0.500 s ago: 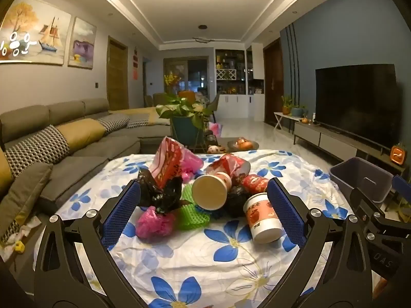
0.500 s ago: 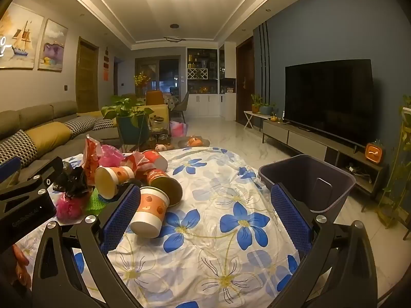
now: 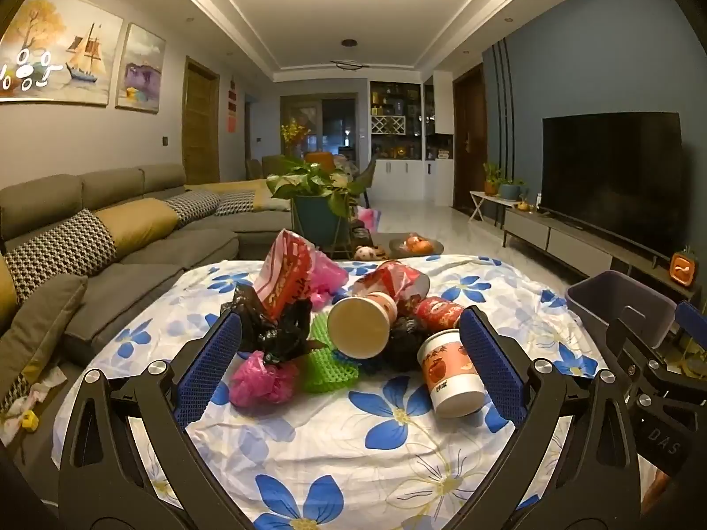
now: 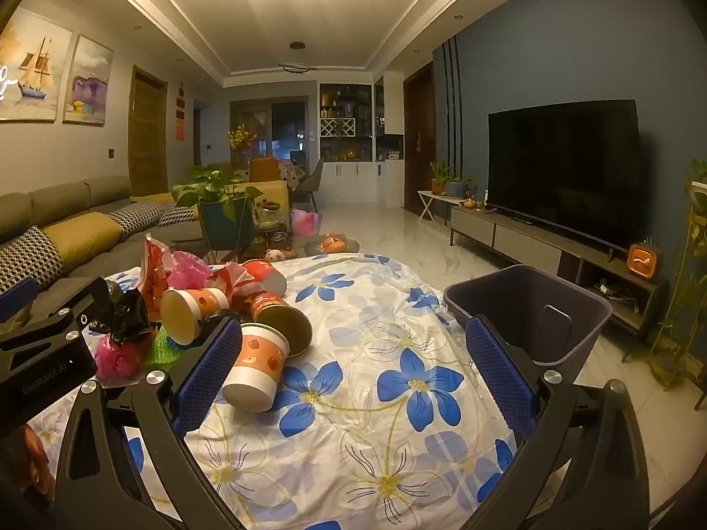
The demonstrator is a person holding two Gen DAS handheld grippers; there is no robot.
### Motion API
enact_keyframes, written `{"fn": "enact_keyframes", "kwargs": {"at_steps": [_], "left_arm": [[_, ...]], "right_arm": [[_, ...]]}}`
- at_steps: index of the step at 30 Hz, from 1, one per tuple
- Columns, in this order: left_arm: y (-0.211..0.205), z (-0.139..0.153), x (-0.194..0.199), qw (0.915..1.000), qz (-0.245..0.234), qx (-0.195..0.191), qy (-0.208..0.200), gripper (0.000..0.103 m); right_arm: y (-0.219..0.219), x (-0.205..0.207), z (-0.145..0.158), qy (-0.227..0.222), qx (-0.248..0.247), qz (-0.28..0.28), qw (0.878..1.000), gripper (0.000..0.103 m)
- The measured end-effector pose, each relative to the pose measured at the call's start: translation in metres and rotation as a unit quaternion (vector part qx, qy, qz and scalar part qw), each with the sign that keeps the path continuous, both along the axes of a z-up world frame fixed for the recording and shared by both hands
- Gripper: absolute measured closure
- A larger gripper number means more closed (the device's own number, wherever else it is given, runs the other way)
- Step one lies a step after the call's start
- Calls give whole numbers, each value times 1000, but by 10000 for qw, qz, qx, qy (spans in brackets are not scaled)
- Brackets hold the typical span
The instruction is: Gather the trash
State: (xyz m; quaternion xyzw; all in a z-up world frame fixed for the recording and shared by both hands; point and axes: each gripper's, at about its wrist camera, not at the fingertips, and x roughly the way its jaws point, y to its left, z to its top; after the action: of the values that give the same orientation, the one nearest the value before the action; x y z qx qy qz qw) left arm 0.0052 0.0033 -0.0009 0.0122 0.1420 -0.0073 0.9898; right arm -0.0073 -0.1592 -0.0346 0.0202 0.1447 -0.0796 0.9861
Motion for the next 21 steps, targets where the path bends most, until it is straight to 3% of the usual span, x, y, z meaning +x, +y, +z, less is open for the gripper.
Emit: {"fn": "enact_keyframes", "kwargs": {"at_steps": [21], "left_arm": [[0, -4, 2, 10000, -57, -40, -5, 6]], "right_arm": [[-2, -2, 5, -46, 6, -13, 10000, 5]]}}
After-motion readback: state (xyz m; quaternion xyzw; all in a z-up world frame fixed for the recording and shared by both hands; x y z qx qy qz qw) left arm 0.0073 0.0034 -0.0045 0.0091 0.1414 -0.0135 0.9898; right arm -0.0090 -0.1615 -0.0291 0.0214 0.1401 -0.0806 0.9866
